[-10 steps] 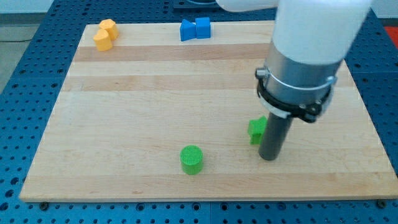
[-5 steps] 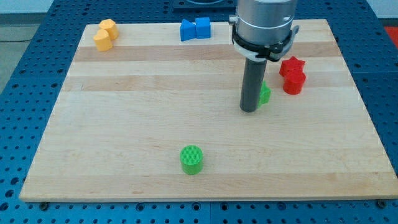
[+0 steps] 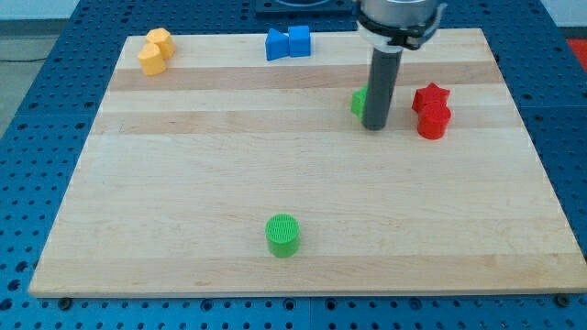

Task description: Push the green star towards the top right side of the board

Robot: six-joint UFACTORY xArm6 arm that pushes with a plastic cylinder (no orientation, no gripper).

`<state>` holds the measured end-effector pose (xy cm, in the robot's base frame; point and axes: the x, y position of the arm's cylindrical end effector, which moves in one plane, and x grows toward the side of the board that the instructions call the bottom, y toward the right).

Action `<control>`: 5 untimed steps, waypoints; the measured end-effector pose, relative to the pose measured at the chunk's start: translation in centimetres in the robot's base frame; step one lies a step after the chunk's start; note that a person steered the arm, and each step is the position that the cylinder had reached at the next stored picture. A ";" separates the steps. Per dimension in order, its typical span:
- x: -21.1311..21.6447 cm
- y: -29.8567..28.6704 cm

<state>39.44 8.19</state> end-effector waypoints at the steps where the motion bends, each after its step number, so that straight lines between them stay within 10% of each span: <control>1: -0.3 -2.0; 5: -7.6 4.9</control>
<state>31.79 13.07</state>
